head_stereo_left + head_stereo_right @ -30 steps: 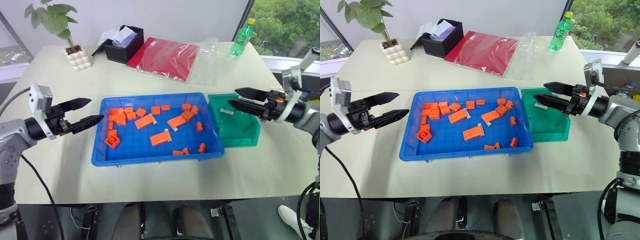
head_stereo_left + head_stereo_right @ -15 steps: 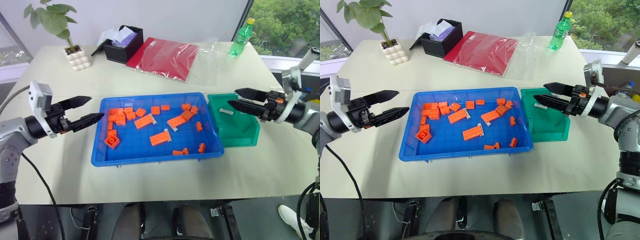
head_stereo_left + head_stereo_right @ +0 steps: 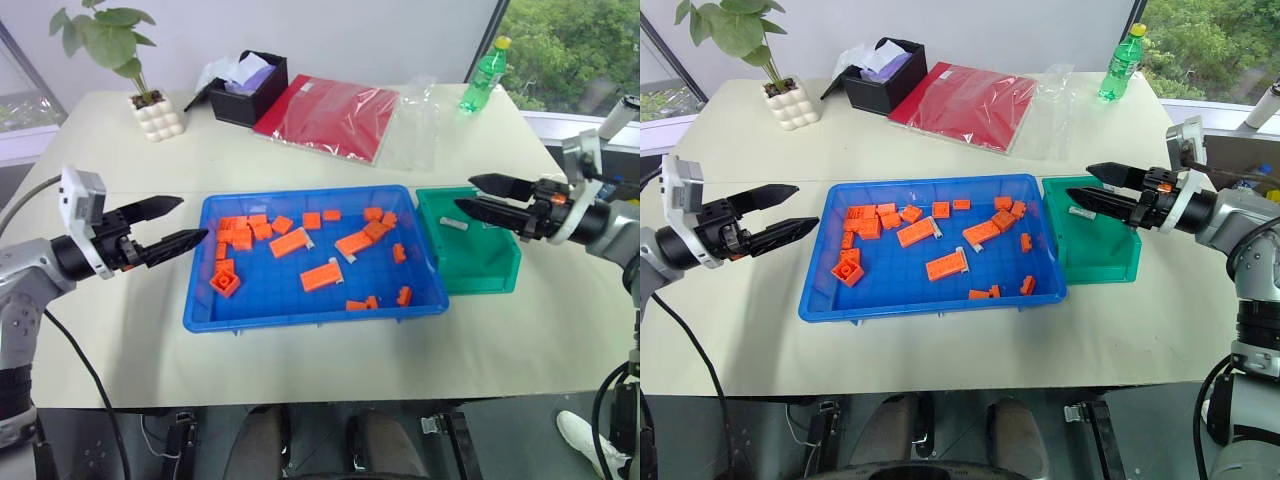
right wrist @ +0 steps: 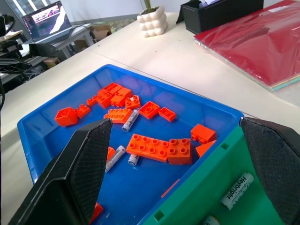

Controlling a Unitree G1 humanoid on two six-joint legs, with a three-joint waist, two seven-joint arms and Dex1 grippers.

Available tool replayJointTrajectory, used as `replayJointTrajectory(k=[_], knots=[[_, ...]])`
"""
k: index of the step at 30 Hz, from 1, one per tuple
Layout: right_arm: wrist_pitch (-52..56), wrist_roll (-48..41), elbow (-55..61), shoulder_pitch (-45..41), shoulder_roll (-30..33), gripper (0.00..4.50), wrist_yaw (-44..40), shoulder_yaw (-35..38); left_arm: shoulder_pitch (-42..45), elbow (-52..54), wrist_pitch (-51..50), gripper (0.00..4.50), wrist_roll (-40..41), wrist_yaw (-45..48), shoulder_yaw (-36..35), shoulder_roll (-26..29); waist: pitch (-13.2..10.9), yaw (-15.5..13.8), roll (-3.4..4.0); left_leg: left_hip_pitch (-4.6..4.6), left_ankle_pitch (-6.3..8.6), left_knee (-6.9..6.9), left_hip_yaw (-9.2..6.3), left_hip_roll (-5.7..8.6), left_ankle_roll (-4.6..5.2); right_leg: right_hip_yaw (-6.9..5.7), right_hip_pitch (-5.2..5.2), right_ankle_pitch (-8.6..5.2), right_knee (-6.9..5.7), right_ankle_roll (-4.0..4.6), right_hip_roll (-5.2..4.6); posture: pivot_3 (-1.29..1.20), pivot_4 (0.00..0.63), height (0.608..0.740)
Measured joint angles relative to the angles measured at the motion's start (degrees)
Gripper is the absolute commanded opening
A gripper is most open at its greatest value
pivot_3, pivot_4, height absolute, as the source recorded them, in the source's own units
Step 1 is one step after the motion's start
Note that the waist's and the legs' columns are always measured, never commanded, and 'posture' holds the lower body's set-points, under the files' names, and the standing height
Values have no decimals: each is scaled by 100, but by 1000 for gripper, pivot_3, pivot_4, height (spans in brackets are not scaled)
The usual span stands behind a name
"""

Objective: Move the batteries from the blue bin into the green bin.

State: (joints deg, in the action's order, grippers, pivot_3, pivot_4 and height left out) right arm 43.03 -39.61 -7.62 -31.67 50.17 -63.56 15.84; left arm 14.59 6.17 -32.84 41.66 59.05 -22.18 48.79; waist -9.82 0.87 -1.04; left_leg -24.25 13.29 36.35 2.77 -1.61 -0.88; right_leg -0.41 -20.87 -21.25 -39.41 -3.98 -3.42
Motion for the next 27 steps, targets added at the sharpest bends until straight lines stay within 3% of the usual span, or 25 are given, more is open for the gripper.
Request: replayJointTrajectory(k=[6, 12, 17, 27], knots=[[0, 9, 0, 0, 0, 4466, 1, 0, 77, -146, 199, 4500, -175, -52, 0, 21, 0, -1, 0, 0, 0, 0, 0, 0, 0, 0, 0, 0, 0, 0, 0, 0, 150, 740], [1, 9, 1, 0, -3, 4466, 15, 0, 473, -305, 49, 4500, -101, 160, -54, 389, -1, 0, -1, -1, 0, 0, 0, 0, 0, -1, -2, 0, 0, 0, 1, 0, 150, 740], [7, -3, 107, 32, -131, 4466, 61, 2, 710, -218, -461, 4500, 112, 1040, 332, 1087, -1, 8, 1, -2, 0, -1, 1, 0, 0, 0, -3, 0, -1, 0, 4, 0, 150, 740], [146, -187, 676, 237, -237, 4466, 277, 15, 447, -60, -545, 4500, -50, 1596, 951, 1156, -1, 6, 2, -4, 0, -1, 0, -1, 0, 0, -6, 0, -1, 0, 5, 0, 150, 740]])
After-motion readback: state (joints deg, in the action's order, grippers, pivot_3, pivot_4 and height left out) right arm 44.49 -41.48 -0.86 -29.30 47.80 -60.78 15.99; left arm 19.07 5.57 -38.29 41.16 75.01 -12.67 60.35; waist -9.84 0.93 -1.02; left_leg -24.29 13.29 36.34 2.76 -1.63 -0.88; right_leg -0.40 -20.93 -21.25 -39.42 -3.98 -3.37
